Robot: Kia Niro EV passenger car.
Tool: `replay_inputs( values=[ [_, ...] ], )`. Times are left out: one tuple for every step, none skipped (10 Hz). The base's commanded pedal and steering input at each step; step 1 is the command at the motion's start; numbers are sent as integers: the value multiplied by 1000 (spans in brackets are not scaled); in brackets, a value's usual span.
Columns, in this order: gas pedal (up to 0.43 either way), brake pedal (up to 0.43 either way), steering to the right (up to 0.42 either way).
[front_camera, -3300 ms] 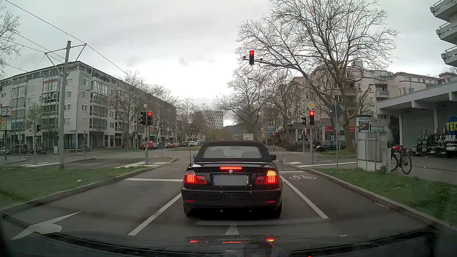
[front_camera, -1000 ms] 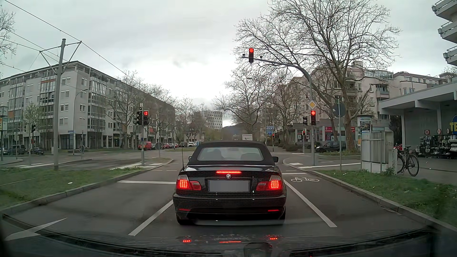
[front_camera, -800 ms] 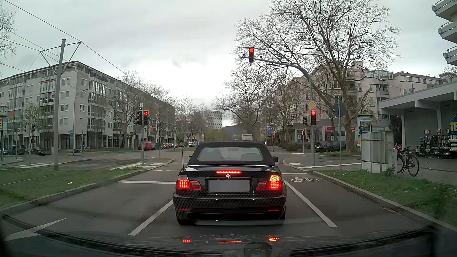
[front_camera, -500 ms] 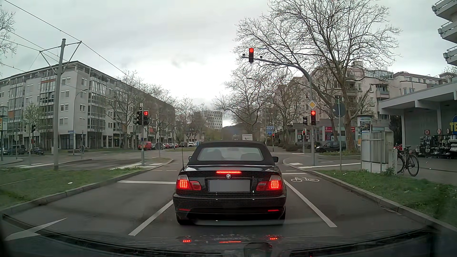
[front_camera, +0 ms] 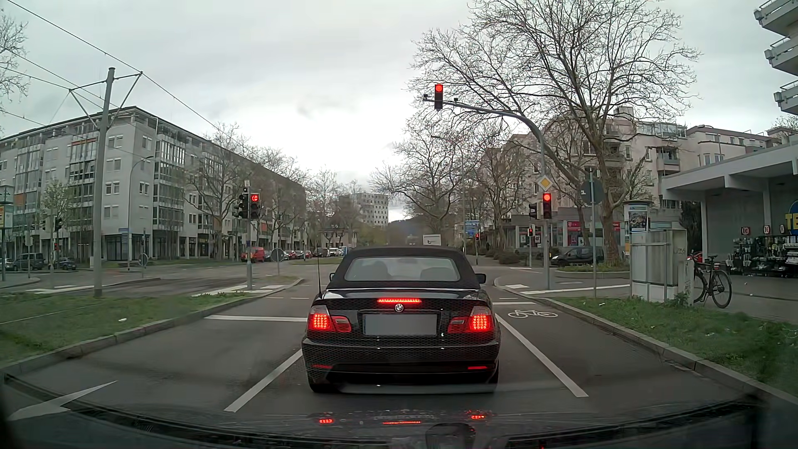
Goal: Follow the waypoints while adhering to traffic rules and regulations
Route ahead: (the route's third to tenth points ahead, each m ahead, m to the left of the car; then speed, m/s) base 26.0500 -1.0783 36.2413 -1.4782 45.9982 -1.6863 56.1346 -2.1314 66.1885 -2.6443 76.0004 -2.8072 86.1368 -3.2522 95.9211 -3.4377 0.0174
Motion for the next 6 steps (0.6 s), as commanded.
replay_inputs(
  values=[
    [0, 207, 22],
    [0, 213, 23],
    [0, 213, 23],
    [0, 213, 23],
    [0, 213, 23],
    [0, 213, 23]
  ],
)
